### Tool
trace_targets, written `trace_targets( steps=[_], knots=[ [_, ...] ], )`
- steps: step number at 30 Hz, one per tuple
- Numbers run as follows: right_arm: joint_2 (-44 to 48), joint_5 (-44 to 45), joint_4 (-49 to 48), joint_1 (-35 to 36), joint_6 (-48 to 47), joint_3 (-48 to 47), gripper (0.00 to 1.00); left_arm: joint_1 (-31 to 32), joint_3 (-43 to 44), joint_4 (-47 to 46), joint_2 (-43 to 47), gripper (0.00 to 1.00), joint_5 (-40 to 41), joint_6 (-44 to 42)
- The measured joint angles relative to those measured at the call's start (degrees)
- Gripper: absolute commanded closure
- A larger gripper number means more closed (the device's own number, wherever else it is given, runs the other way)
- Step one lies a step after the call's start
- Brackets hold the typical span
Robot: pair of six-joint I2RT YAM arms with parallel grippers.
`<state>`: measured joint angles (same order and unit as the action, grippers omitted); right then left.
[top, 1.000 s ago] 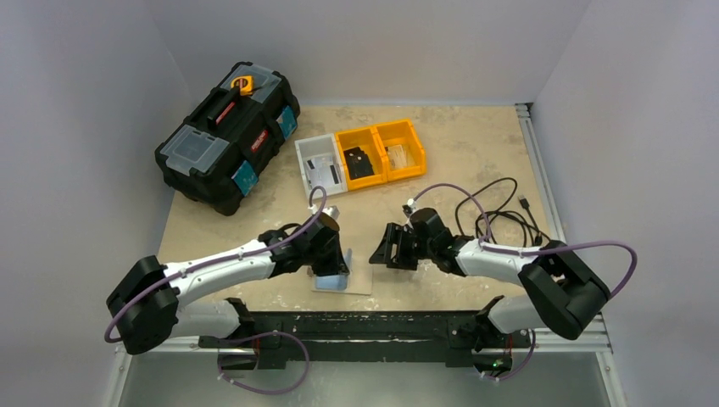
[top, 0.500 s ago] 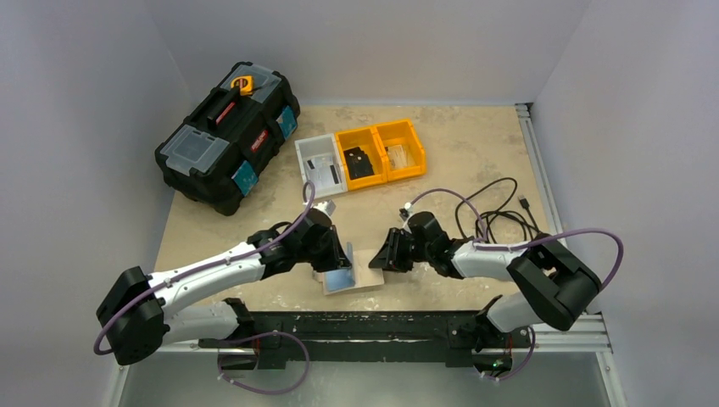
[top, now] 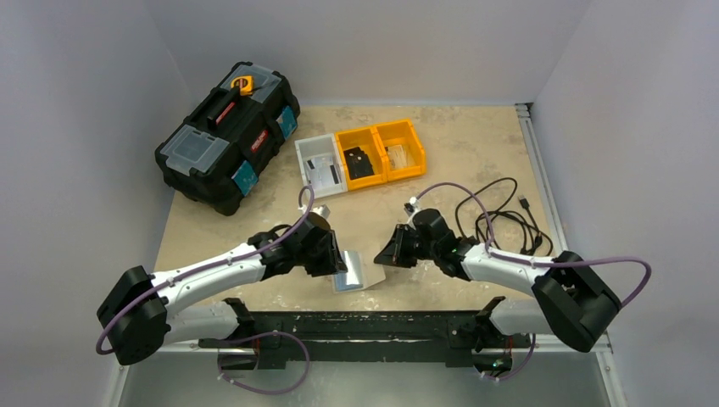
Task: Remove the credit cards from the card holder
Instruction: Close the card holder at the center of the board.
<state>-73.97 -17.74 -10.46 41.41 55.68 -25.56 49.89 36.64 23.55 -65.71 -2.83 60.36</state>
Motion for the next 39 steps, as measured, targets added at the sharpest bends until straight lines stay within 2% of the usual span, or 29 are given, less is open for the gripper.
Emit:
trace_targets(
  steps=[8, 17, 21, 25, 30, 32, 36, 39],
  knots=[
    [4.00, 3.74, 9.40, 0.00, -3.93, -3.13, 1.00, -0.07, -0.02, 5.38, 1.01, 0.59, 5.38, -1.42],
    [3.43, 6.21, 14.80, 1.33, -5.95, -7.19, 1.00, -1.22, -2.97, 6.16, 4.33, 0.65, 8.63, -1.55],
    [1.97, 6.80, 16.28, 2.45, -6.36, -9.20, 1.00, -1.53, -4.07, 6.67, 4.35, 0.72, 9.27, -1.64],
    [0.85, 7.93, 17.55, 3.67, -6.69, -10.49, 1.00, -1.88, -4.81, 4.68, 4.09, 0.91, 9.40, -2.34],
    [-0.44, 8.41, 18.80, 5.20, -6.67, -12.61, 0.93, -2.25, -5.73, 1.29, -0.94, 0.99, 9.40, -2.47],
    [-1.33, 8.85, 18.84, 6.01, -6.64, -13.68, 0.89, -2.29, -6.19, -0.11, -3.04, 1.00, 9.42, -2.43],
    [-3.17, 9.29, 18.73, 7.78, -6.10, -15.21, 0.73, -2.40, -6.56, -2.38, -5.07, 1.00, 9.27, -2.40],
    [-4.83, 9.49, 18.58, 9.51, -5.40, -16.48, 0.69, -2.56, -6.56, -3.91, -5.66, 1.00, 9.11, -2.40]
  ],
)
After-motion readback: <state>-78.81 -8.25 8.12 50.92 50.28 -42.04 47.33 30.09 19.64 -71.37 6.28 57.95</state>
